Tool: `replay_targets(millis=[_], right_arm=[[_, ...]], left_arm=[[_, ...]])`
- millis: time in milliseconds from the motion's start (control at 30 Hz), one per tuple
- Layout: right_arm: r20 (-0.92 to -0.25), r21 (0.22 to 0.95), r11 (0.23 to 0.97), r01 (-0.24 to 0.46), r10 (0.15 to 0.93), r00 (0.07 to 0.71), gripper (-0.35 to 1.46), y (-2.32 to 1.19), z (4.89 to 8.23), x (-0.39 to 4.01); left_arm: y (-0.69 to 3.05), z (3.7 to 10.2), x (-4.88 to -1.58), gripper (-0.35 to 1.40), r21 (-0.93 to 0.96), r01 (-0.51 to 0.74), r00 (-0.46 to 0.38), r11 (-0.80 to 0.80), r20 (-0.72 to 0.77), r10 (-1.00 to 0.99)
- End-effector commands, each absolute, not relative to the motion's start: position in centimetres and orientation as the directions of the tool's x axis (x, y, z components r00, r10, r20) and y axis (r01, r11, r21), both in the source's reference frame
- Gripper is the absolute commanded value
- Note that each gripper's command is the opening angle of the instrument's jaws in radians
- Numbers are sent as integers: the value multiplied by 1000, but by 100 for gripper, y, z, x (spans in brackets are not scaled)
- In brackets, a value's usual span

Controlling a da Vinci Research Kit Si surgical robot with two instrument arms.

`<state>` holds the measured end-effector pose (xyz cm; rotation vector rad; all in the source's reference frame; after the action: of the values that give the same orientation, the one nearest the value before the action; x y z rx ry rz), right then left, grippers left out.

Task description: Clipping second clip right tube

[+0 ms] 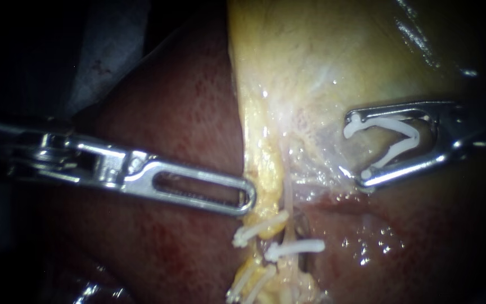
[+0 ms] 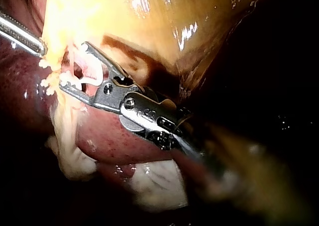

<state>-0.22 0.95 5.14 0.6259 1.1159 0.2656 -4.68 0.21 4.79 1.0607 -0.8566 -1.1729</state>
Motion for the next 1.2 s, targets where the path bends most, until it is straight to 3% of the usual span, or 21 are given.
replay_targets(millis=[33, 467, 767, 967, 1200], right_arm=[[-752, 591, 800, 106, 499, 430, 58, 95, 513, -21], [-753, 589, 802, 103, 498, 430, 57, 92, 514, -21], [-672, 681, 730, 48, 598, 437, 58, 79, 519, -15], [-582, 769, 638, 38, 674, 455, 56, 65, 516, -6], [-550, 796, 604, 42, 692, 468, 55, 46, 521, 16]], left_arm=[[21, 478, -468, -35, 955, 291, 201, 52, -7, -980], [24, 471, -459, -35, 957, 285, 207, 49, -11, -978], [41, 445, -433, -35, 958, 285, 193, 38, -18, -981], [47, 433, -424, -35, 957, 287, 184, 33, -22, -983], [52, 418, -416, -35, 957, 289, 176, 26, -27, -984]])
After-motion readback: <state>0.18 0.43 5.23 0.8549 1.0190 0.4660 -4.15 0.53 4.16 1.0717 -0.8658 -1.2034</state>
